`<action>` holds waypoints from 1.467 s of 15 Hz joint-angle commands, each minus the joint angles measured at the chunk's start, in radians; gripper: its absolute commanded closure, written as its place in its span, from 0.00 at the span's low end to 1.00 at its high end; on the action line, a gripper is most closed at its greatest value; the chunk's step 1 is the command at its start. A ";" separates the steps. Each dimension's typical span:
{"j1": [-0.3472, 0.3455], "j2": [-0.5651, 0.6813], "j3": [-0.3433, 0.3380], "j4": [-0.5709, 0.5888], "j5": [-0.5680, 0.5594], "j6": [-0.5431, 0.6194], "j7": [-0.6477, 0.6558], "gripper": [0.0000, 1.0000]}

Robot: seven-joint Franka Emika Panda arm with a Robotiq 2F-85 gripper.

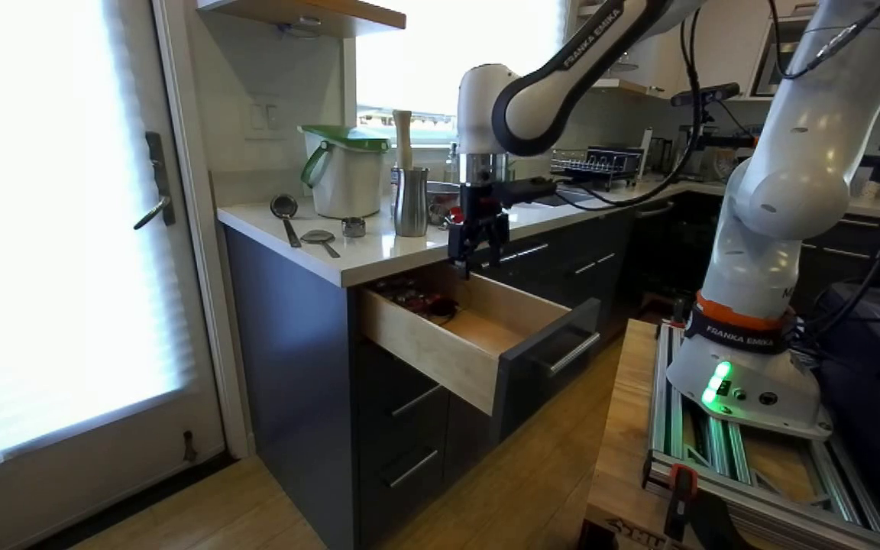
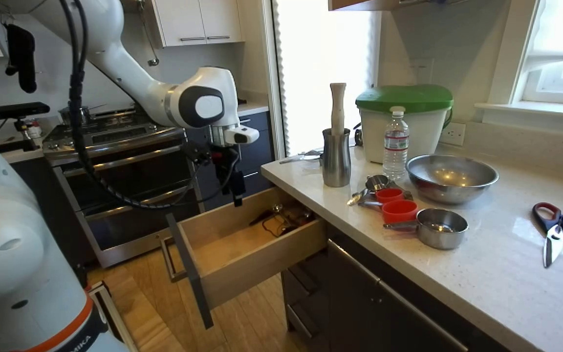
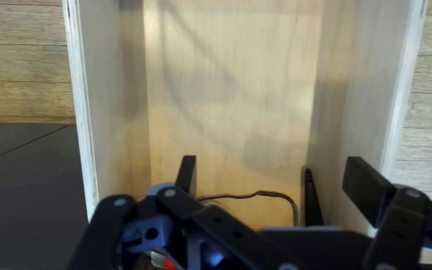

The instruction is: Remove the object from the drawer

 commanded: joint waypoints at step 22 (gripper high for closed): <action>0.080 0.353 -0.257 0.058 -0.187 0.355 0.124 0.99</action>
